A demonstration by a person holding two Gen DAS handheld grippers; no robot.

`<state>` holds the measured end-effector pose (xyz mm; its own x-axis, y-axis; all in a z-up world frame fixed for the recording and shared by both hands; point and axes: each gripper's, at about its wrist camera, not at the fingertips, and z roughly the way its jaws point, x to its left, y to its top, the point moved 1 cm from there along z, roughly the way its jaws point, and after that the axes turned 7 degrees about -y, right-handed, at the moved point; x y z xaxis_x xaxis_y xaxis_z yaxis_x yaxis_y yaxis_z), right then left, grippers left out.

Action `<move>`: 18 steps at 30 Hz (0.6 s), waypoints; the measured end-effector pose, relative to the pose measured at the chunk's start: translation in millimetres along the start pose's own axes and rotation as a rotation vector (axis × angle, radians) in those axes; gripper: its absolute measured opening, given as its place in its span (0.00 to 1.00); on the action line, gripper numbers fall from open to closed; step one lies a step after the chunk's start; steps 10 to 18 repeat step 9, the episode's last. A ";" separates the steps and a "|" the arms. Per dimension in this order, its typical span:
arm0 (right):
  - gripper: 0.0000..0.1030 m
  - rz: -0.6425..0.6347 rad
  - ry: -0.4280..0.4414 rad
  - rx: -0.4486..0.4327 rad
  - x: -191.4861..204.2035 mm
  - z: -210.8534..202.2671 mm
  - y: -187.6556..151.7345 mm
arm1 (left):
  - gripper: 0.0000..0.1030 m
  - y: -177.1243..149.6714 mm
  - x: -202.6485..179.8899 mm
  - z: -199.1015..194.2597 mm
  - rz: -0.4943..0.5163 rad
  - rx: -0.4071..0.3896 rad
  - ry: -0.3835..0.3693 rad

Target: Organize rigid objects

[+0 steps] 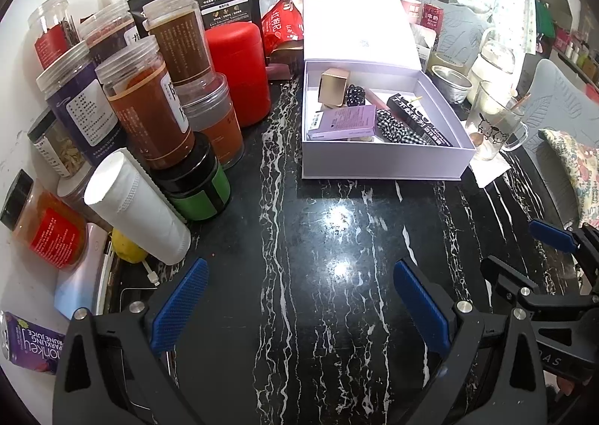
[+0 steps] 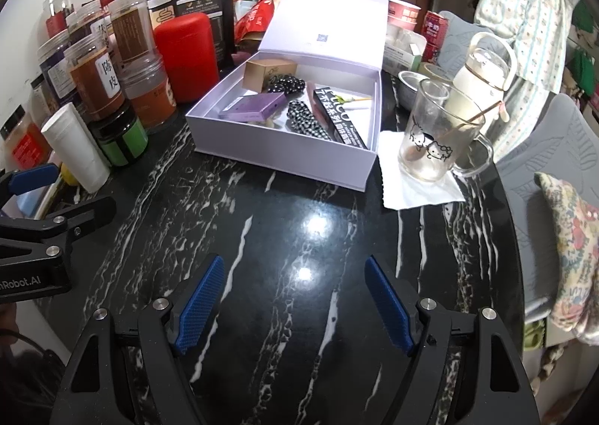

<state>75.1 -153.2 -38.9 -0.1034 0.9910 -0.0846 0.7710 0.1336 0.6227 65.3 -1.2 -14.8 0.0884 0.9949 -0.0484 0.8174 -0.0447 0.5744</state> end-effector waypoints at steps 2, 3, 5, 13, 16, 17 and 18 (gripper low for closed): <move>0.76 -0.002 0.002 0.003 0.2 1.5 0.1 | 0.98 0.5 0.7 0.9 -0.004 0.001 0.001; 0.76 -0.003 0.002 0.004 0.1 1.6 0.2 | 0.98 0.8 1.1 1.4 -0.005 0.001 0.001; 0.76 -0.004 0.005 0.004 0.3 2.1 0.9 | 0.98 1.4 1.3 2.4 -0.008 0.004 0.002; 0.76 -0.007 0.007 0.002 0.4 3.1 3.0 | 0.98 2.4 1.4 3.6 -0.007 0.003 0.005; 0.76 -0.007 0.007 0.002 0.4 3.1 3.0 | 0.98 2.4 1.4 3.6 -0.007 0.003 0.005; 0.76 -0.007 0.007 0.002 0.4 3.1 3.0 | 0.98 2.4 1.4 3.6 -0.007 0.003 0.005; 0.76 -0.007 0.007 0.002 0.4 3.1 3.0 | 0.98 2.4 1.4 3.6 -0.007 0.003 0.005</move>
